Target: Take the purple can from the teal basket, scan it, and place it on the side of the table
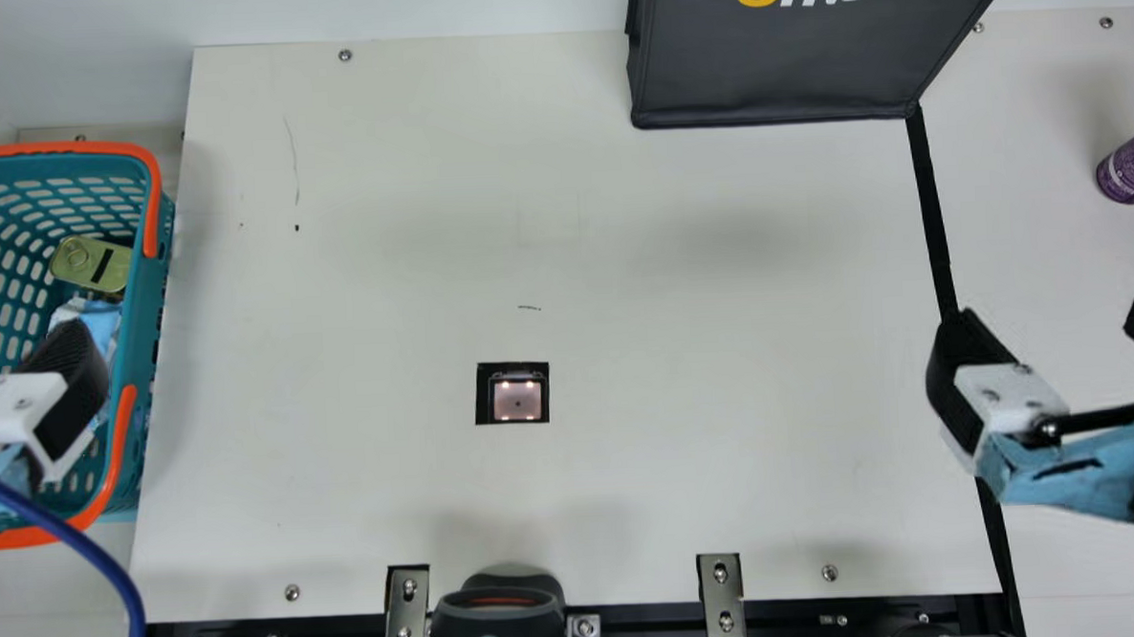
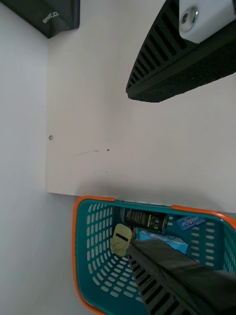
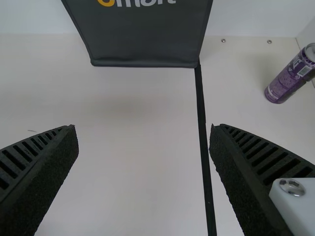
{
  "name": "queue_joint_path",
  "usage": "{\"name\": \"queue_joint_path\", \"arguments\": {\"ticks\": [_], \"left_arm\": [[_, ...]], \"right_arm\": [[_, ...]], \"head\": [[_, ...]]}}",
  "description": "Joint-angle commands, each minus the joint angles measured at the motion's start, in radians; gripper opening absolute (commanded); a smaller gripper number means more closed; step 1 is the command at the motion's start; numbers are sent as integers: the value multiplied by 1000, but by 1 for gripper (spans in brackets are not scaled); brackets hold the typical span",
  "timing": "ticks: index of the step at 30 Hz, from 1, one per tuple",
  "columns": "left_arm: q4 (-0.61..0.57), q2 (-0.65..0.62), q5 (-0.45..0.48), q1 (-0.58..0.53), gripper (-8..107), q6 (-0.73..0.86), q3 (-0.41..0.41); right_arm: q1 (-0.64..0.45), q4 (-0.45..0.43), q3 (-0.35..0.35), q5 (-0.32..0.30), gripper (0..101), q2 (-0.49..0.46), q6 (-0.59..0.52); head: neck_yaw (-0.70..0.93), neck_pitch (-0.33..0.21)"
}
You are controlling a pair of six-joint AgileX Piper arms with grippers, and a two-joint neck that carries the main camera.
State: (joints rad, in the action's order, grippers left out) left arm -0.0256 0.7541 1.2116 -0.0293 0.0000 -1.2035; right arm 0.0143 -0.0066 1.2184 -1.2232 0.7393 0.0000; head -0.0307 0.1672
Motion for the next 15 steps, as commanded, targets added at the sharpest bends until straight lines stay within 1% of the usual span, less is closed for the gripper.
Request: {"name": "queue_joint_path", "arguments": {"ticks": [1, 15], "left_arm": [[0, 0, 0, 0, 90, 0, 0], [0, 0, 0, 0, 90, 0, 0]], "right_arm": [[0, 0, 0, 0, 95, 0, 0], [0, -1, 0, 0, 95, 0, 0]], "head": [[3, -29], [3, -29]]}}
